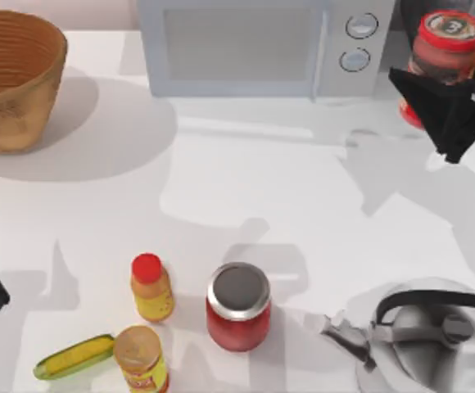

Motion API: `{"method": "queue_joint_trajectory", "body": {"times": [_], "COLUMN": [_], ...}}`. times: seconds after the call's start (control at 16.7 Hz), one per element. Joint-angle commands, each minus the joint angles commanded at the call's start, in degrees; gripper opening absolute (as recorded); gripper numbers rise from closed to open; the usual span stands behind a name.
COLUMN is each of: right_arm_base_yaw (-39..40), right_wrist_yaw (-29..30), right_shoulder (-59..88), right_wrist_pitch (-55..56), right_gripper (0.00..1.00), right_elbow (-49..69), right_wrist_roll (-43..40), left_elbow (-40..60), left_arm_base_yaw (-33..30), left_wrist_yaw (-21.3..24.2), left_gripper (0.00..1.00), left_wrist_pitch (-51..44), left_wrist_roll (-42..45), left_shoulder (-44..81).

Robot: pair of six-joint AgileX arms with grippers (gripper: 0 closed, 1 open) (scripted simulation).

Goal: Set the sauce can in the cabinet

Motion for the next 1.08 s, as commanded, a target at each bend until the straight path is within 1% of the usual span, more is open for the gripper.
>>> {"method": "queue_joint_trajectory", "body": {"times": [0.12,0.36,0.6,0.84,0.96,1.08], "right_arm_base_yaw": [-1.80,-2.62,-3.72,-6.87,-8.09,-8.54], "right_wrist_yaw": [5.08,12.91,24.83,35.10,38.19,39.27], "right_shoulder": [-11.58,-40.12,-62.92,-76.17,-79.19,-80.01], "right_wrist_pitch": [-2.80,-8.58,-20.70,-33.37,-36.96,-38.18], "right_gripper": [0.00,0.00,0.00,0.00,0.00,0.00], "right_elbow": [-2.79,-8.27,-20.17,-32.68,-36.28,-37.50], "right_wrist_roll": [-0.53,-0.89,-0.82,-1.67,-2.63,-3.16], "left_elbow": [0.00,0.00,0.00,0.00,0.00,0.00], "left_arm_base_yaw": [0.00,0.00,0.00,0.00,0.00,0.00], "left_wrist_yaw": [0.00,0.00,0.00,0.00,0.00,0.00], "left_gripper": [1.00,1.00,1.00,1.00,1.00,1.00], "left_wrist_pitch": [0.00,0.00,0.00,0.00,0.00,0.00], "left_wrist_roll": [0.00,0.00,0.00,0.00,0.00,0.00], "left_shoulder": [0.00,0.00,0.00,0.00,0.00,0.00]}}
